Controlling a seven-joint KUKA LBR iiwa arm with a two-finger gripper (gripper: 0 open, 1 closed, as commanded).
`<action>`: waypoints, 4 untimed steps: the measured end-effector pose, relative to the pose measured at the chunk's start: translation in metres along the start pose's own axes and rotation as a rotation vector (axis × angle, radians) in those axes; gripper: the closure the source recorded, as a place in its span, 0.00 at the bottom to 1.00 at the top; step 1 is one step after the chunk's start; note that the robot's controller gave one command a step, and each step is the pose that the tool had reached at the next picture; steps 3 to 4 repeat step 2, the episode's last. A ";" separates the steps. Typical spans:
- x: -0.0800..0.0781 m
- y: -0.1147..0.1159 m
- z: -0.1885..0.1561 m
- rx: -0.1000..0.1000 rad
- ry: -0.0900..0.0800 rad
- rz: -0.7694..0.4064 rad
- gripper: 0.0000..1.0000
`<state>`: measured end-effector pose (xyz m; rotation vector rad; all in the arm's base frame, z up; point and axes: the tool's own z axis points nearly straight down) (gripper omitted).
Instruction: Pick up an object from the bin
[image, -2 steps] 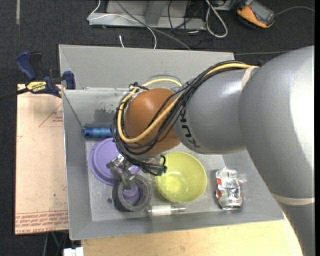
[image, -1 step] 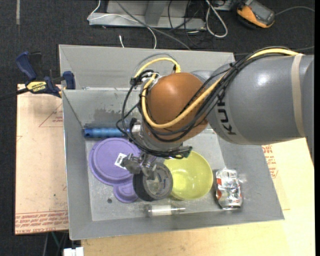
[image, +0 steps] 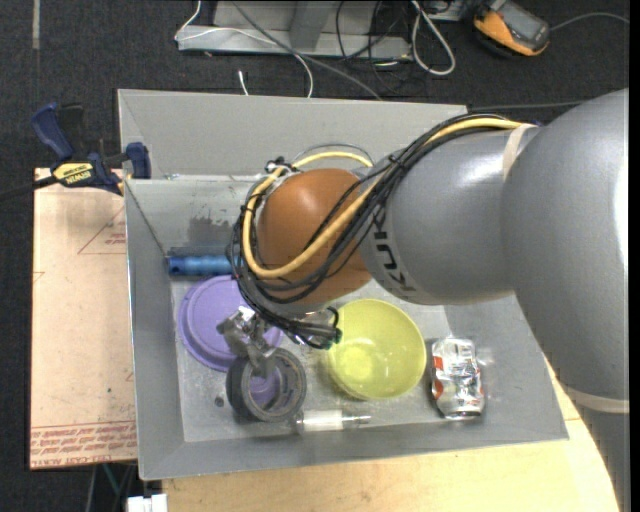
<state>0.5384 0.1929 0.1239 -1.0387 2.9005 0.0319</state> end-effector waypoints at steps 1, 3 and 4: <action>0.000 0.001 0.003 -0.004 0.005 -0.034 1.00; -0.002 -0.002 -0.010 0.003 -0.005 -0.211 1.00; -0.002 -0.002 -0.010 0.003 -0.005 -0.211 1.00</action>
Offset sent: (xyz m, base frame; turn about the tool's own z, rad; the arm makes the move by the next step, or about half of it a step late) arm -0.0023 0.0008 -0.0345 -0.1219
